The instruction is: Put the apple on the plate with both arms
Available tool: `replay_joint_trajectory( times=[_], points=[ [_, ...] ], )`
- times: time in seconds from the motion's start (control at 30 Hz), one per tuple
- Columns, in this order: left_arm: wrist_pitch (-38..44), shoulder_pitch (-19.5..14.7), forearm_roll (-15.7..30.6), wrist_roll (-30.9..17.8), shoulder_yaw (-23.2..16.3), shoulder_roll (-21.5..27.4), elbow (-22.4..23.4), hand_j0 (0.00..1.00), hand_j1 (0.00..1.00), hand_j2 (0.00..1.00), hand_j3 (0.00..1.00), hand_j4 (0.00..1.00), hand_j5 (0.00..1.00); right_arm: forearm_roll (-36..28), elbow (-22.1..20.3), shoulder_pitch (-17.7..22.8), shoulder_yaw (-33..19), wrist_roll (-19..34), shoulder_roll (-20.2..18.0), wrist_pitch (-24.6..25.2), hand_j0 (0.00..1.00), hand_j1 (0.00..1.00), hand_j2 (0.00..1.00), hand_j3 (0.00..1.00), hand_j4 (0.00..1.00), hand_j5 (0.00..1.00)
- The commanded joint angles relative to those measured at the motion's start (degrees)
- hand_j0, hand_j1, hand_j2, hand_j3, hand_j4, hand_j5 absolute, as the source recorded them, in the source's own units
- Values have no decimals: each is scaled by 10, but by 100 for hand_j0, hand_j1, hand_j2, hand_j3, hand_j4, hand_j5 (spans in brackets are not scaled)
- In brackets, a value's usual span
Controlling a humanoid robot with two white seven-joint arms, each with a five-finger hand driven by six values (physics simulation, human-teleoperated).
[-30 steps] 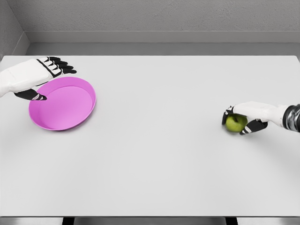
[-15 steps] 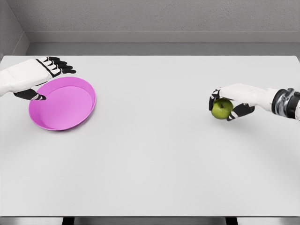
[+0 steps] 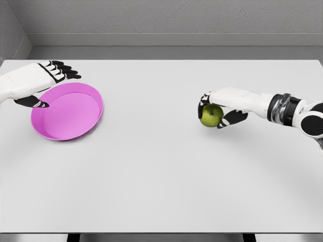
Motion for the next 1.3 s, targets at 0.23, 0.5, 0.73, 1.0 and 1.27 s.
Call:
replay_joint_trajectory(
  times=[0.23, 0.5, 0.73, 1.0, 1.27],
  points=[
    [1, 0, 4, 0, 0, 3, 0, 100, 100, 100, 100, 100, 100, -2, 0, -16, 34, 0, 70, 0, 45, 45, 45, 45, 45, 45],
    [1, 0, 4, 0, 0, 3, 0, 100, 100, 100, 100, 100, 100, -1, 8, -36, 56, 0, 116, 6, 45, 45, 45, 45, 45, 45],
    [1, 0, 3, 0, 1, 3, 0, 100, 100, 100, 100, 100, 100, 0, 22, -55, 77, 0, 143, 7, 45, 45, 45, 45, 45, 45],
    [1, 1, 3, 0, 0, 1, -4, 100, 100, 100, 100, 100, 100, 0, 26, -61, 81, 0, 149, 12, 100, 100, 100, 100, 100, 100],
    [1, 0, -3, 0, 0, -1, -4, 100, 100, 100, 100, 100, 100, 0, 23, -60, 77, 0, 138, 16, 100, 100, 100, 100, 100, 100]
  ],
)
